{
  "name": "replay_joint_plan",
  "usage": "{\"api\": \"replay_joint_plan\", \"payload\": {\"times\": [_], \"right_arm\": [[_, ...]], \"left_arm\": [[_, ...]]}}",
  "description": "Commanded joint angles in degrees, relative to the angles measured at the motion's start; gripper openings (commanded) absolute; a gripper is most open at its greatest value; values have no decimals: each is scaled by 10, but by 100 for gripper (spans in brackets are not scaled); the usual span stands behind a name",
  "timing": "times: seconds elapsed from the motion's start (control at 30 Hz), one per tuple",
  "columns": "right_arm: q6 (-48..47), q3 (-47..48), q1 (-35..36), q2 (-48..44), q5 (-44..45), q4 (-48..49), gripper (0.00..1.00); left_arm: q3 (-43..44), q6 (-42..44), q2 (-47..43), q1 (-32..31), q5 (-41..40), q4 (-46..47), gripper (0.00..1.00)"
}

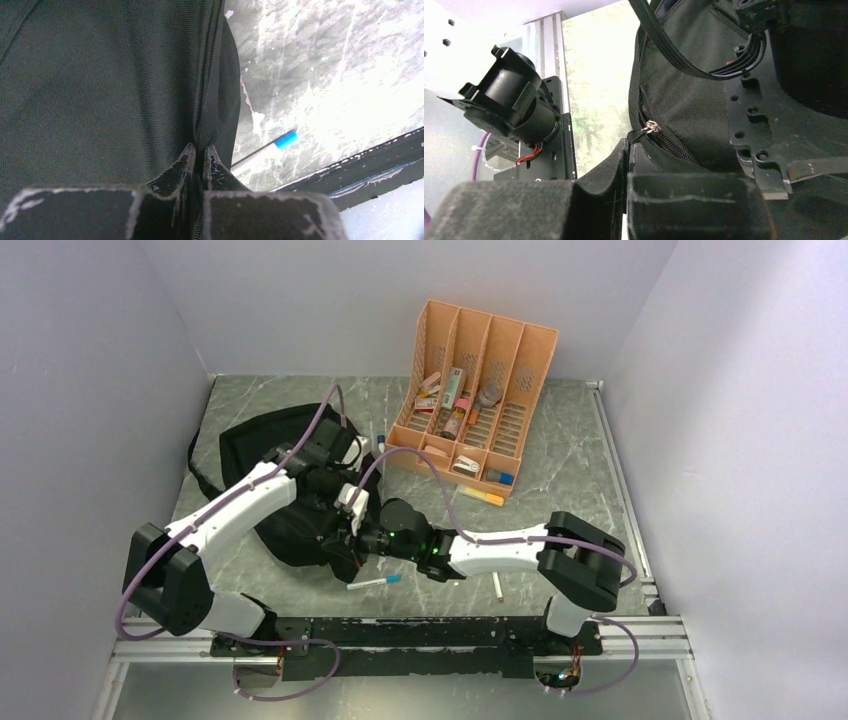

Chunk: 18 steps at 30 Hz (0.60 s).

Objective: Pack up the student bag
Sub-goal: Zip the student bag at the center of the board.

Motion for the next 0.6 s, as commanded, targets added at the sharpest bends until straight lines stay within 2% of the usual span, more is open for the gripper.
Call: {"api": "replay_joint_plan", "payload": {"times": [0.0,0.4,0.57], "right_arm": [[-19,-20,4,-57,11,20,0],[-67,-89,-3,-171,91,-46,0],[-72,-72,-4,-154,88,-46,0]], "left_arm": [[4,-4,10,-11,42,9,5],[99,-63,126,-24,102,121,5],[119,-74,166,-26,100,145,5]]}}
